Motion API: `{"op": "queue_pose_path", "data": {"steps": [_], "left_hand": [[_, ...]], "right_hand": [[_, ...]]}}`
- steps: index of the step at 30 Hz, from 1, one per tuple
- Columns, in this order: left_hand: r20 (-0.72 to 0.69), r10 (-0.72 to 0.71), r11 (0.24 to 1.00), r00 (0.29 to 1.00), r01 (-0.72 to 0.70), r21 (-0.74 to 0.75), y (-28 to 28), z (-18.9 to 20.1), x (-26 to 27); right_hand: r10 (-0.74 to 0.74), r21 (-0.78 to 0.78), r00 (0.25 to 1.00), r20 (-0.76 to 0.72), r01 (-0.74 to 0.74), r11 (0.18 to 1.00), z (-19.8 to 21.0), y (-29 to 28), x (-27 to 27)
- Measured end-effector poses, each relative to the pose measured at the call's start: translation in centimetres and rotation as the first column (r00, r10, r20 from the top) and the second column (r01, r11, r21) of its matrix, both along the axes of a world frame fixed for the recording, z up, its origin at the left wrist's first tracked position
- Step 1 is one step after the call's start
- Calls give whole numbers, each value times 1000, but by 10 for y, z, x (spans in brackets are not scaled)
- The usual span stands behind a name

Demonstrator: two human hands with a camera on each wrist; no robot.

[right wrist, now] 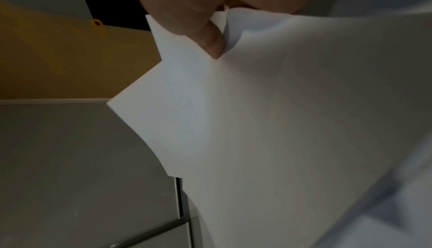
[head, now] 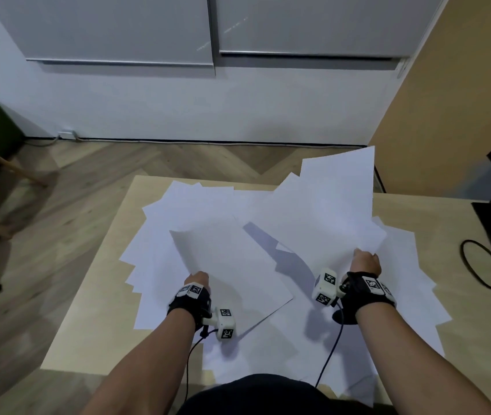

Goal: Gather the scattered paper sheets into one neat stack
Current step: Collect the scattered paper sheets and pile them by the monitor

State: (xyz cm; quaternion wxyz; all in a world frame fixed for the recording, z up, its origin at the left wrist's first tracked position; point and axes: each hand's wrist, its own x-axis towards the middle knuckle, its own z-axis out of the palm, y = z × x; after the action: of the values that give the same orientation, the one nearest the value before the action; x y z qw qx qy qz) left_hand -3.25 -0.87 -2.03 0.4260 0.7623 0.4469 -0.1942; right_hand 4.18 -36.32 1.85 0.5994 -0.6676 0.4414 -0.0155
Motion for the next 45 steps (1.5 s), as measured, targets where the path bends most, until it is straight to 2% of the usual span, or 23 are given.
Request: {"op": "queue_pose_path", "data": {"steps": [2,3,4,6,8,11,13,16,17,18,19,20,22,24,27,32,34,36,38,41,45], "left_hand": [[15,-45,999,999,45,7,-6,1,2],[18,-139,990,990,138,23,-9,-3,1],[27,-145,989,989,144,23,-12,-1,3],[-11,-118,993,993,118,-29,-22,3,5],[-8,22,993,1000,-22,-115,-27,9,9],[-109,22,995,994,-32,-95,-28,9,7],[-11,211,955,977,-209,-208,-27,8,5],[-21,499,812,866,-476,-338,-21,-11,3],[-25,566,754,824,-529,-390,-21,-15,3],[-19,579,729,815,-528,-435,-23,-14,0],[15,539,754,842,-475,-454,-24,-12,0],[54,461,813,886,-397,-426,-24,-12,-1],[135,294,917,946,-239,-318,-26,-9,-6],[149,183,963,972,-146,-227,-24,-12,-6],[137,164,972,977,-136,-192,-18,-10,-6],[157,162,979,974,-139,-147,-5,-13,-6],[148,170,979,974,-150,-135,-2,-14,-6],[126,162,981,979,-146,-130,-2,-13,-5],[94,147,982,985,-133,-137,-4,-15,-4],[69,121,986,990,-112,-122,-6,-18,-1],[36,128,988,991,-124,-95,-1,-20,-2]], "right_hand": [[12,23,999,-33,-11,1000,-4,8,-5],[28,4,997,-69,-27,1000,-5,13,-8],[51,-25,994,-94,-54,998,-11,19,-11],[110,-47,990,-84,-114,992,-24,29,-20],[223,-16,970,-93,-226,974,-37,40,-32],[384,93,910,-157,-373,923,-54,49,-48],[462,102,862,-207,-451,887,-61,51,-53],[522,108,821,-231,-511,853,-68,53,-55],[531,98,816,-228,-523,846,-68,55,-55],[536,90,812,-231,-531,842,-68,55,-54],[540,95,812,-222,-533,841,-66,57,-53],[542,108,813,-210,-532,840,-63,59,-52],[555,97,813,-173,-547,831,-59,61,-49],[596,43,790,-145,-597,801,-54,62,-46],[674,51,735,-76,-672,739,-45,56,-40],[758,184,652,-11,-744,642,-27,46,-30],[744,213,668,13,-729,650,-23,42,-26],[711,176,702,36,-705,687,-21,40,-22],[711,164,702,45,-707,688,-19,43,-21],[725,317,684,85,-708,631,-16,49,-26],[690,367,715,108,-674,641,-6,43,-31]]}}
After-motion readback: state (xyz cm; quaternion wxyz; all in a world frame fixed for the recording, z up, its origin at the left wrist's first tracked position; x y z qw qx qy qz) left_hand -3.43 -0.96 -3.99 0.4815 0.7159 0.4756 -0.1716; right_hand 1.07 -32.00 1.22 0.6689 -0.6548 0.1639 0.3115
